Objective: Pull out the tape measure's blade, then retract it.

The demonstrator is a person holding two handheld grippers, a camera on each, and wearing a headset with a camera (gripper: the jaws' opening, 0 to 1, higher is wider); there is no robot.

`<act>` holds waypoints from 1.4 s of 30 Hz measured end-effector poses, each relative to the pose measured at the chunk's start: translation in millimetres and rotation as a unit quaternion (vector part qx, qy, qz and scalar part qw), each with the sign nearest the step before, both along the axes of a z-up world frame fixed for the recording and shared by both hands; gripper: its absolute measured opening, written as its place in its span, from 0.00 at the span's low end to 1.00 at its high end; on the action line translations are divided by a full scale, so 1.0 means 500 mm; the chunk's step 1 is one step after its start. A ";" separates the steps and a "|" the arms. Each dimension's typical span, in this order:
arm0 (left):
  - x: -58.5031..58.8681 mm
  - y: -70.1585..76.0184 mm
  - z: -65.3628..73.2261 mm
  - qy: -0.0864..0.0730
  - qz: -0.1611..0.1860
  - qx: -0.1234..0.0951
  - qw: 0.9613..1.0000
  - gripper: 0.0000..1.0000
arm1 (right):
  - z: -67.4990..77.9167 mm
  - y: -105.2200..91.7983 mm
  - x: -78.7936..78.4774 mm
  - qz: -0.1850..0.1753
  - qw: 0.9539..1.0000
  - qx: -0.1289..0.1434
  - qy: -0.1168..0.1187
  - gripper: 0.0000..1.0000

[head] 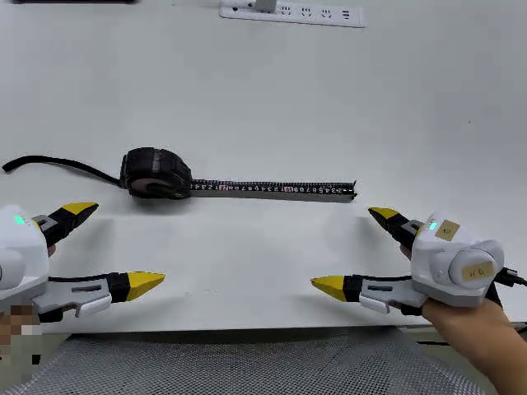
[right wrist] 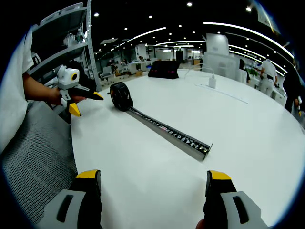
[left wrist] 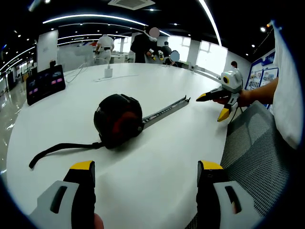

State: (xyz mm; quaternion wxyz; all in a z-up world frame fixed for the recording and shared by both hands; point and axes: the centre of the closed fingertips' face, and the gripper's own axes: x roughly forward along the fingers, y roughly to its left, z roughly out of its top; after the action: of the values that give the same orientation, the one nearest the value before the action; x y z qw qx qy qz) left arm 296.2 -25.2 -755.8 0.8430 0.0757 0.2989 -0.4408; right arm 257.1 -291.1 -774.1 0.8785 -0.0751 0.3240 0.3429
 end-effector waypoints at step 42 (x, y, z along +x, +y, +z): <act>0.099 -0.036 0.012 -0.016 0.082 0.018 0.996 0.86 | 0.009 -0.006 0.010 -0.003 1.000 -0.003 -0.011 0.88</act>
State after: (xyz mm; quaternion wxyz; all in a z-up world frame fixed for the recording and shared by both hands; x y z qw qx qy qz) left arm 345.5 -43.4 -749.9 0.8795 0.0725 0.2986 -0.3634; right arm 262.0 -294.2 -769.5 0.8829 -0.0801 0.3158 0.3380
